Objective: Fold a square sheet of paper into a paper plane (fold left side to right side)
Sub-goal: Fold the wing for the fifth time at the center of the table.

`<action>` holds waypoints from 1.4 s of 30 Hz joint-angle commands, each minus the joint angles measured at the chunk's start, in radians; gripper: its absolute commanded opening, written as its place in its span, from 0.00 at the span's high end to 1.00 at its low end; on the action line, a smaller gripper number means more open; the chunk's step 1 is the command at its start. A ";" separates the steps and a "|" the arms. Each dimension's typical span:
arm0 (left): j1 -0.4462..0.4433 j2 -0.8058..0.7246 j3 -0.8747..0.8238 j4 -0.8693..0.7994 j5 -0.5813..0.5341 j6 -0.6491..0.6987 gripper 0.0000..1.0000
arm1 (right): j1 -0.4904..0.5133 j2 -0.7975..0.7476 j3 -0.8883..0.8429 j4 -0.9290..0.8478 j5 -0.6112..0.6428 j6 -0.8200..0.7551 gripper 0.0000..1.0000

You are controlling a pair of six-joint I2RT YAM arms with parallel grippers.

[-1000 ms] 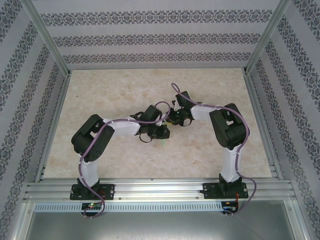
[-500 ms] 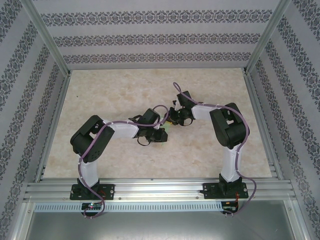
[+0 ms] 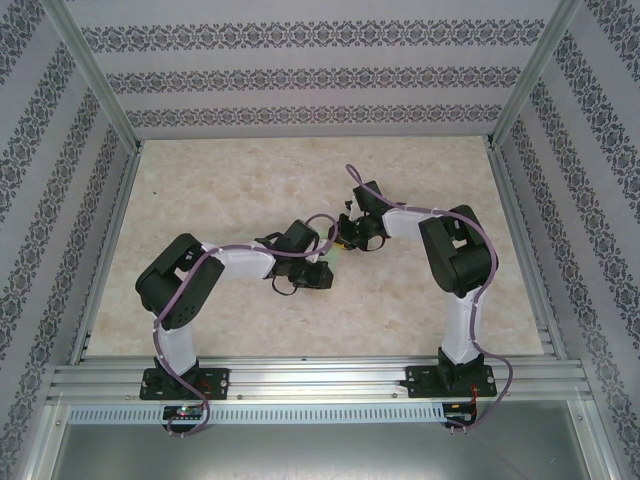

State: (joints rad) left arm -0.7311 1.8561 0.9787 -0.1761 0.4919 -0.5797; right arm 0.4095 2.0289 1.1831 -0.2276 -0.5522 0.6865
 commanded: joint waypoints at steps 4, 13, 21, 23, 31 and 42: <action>-0.054 -0.030 -0.071 -0.181 0.062 0.022 0.85 | -0.012 0.081 -0.008 -0.060 0.098 -0.010 0.83; -0.039 -0.115 -0.054 -0.123 0.085 -0.032 0.85 | -0.010 0.081 -0.005 -0.060 0.093 -0.011 0.83; 0.020 -0.147 0.031 -0.110 0.088 -0.022 0.85 | -0.010 0.079 -0.007 -0.058 0.090 -0.011 0.83; 0.031 -0.120 0.051 -0.107 0.082 -0.013 0.85 | -0.010 0.080 -0.007 -0.056 0.089 -0.010 0.83; 0.044 0.028 0.134 -0.054 0.093 -0.009 0.85 | -0.009 0.075 -0.011 -0.058 0.087 -0.011 0.83; 0.039 0.066 0.060 -0.096 0.049 0.017 0.84 | -0.012 0.074 -0.010 -0.051 0.083 -0.011 0.83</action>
State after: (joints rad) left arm -0.6941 1.9144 1.0737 -0.2584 0.5591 -0.5900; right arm 0.4091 2.0350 1.1957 -0.2432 -0.5571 0.6865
